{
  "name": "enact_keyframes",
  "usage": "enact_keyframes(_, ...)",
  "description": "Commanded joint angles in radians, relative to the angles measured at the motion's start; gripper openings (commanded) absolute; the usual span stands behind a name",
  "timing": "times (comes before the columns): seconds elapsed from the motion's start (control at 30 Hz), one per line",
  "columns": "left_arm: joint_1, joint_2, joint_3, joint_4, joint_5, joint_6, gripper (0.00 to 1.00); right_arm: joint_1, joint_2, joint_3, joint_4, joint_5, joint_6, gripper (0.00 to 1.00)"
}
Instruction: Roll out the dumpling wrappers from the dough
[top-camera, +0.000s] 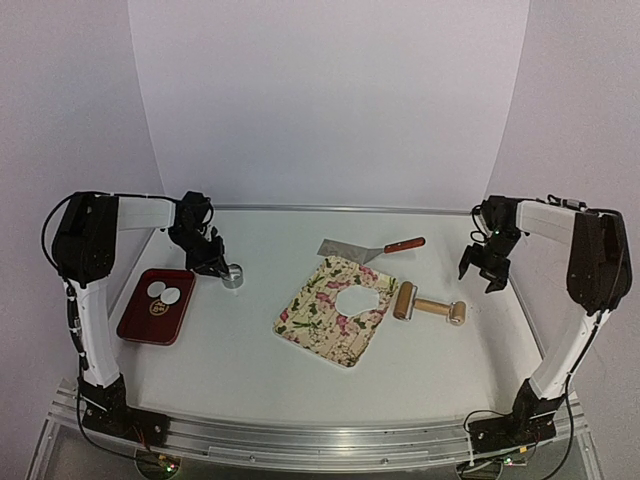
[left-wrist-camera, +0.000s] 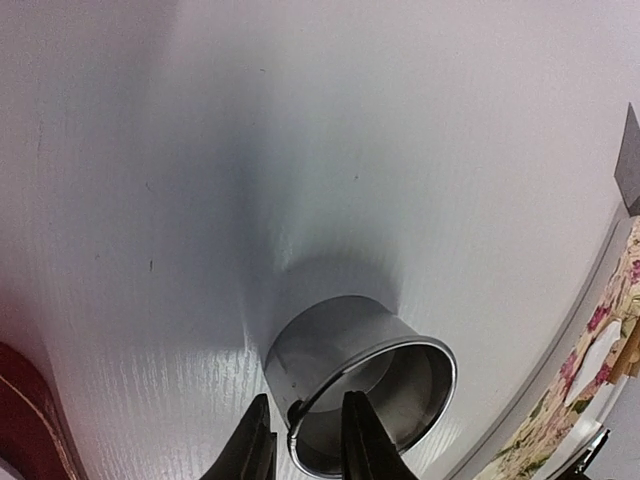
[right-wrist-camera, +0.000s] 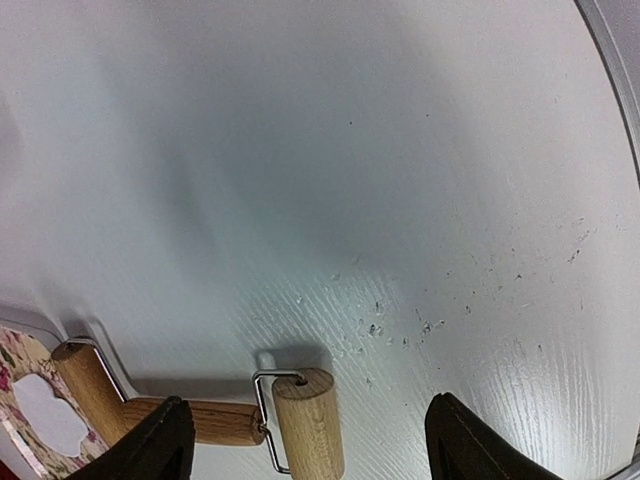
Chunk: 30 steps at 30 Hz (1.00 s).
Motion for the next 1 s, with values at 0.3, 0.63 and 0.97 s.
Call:
enact_keyframes(0.3, -0.043, 0.019, 0.066, -0.034, -0.096, 0.068, 0.00, 0.078, -0.052, 0.072, -0.056, 0.012, -0.025, 0.77)
enact_keyframes(0.63, -0.193, -0.054, 0.132, -0.121, -0.081, 0.017, 0.00, 0.429, 0.094, 0.337, -0.091, -0.123, 0.086, 0.68)
enact_keyframes(0.97, -0.364, -0.010, 0.212, -0.181, 0.036, -0.040, 0.00, 0.626, 0.393, 0.753, -0.107, -0.372, 0.157, 0.49)
